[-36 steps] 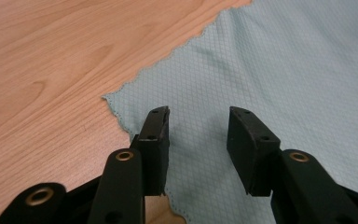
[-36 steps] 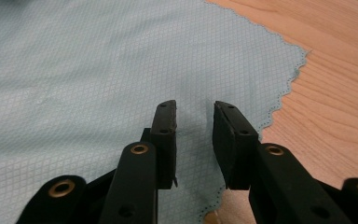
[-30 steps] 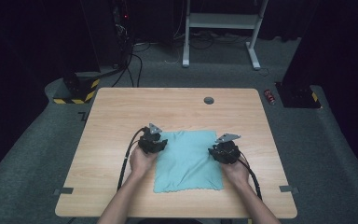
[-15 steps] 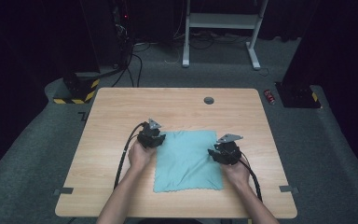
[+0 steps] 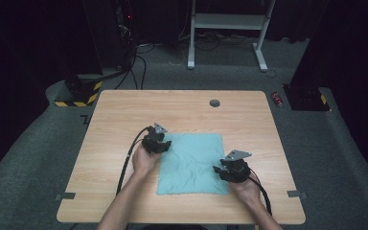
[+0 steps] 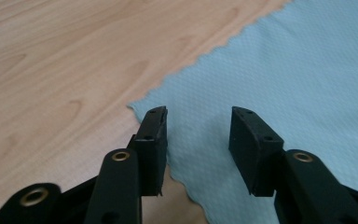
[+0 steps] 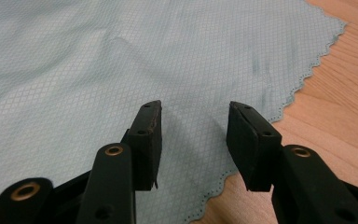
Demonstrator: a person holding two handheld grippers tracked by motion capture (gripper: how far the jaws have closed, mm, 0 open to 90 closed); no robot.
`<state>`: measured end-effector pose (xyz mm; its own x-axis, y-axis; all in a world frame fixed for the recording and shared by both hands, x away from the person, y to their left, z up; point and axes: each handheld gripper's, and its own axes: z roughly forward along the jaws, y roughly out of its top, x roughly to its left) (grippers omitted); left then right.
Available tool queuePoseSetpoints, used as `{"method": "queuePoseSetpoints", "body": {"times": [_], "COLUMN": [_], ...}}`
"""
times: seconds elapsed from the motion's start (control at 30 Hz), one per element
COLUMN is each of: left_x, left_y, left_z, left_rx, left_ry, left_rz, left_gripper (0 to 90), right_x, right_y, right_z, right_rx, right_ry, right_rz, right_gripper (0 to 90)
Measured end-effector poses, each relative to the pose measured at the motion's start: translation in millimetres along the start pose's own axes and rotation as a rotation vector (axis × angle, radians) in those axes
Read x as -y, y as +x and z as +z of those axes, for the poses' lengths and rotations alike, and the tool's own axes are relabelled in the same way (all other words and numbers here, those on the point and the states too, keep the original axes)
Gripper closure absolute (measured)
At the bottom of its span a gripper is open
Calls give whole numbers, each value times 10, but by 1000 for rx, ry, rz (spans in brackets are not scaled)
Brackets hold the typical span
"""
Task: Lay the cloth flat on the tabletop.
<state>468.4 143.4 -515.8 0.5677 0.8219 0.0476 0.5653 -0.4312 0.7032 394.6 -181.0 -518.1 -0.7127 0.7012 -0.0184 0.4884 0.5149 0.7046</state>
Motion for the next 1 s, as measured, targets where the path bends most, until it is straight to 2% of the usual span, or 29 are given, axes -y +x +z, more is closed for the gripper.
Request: {"method": "queuePoseSetpoints", "body": {"times": [0.07, 0.2, 0.27, 0.33, 0.4, 0.53, 0.7, 0.9, 1.0], "left_x": [59, 148, 185, 227, 273, 384, 528, 632, 658], "left_y": [-16, -15, -24, -49, -100, -251, -386, -445, -458], "left_z": [-42, -116, -185, -278, -358, -456, -498, -524, -536], "left_rx": [16, 11, 17, 46, 73, 106, 91, 72, 58], "left_ry": [-8, -18, -43, -78, -95, -103, -98, -79, -85], "left_rz": [-19, -39, -58, -83, -94, -76, -44, -20, -13], "left_gripper": [542, 525, 517, 509, 492, 467, 456, 436, 426], "right_x": [13, 27, 34, 45, 53, 52, 97, 108, 107], "right_y": [-9, -21, -18, -11, -1, 41, 50, 40, 37], "right_z": [-8, -18, -27, -52, -78, -72, -40, -41, -41], "right_rx": [-2, 1, 15, 30, 22, 17, 23, 23, 21], "right_ry": [-4, -7, -11, -31, -51, -44, -43, -46, -44], "right_rz": [-3, -5, -4, 0, 17, 5, 10, 16, 20], "right_gripper": [552, 545, 546, 547, 540, 524, 513, 495, 487]}}
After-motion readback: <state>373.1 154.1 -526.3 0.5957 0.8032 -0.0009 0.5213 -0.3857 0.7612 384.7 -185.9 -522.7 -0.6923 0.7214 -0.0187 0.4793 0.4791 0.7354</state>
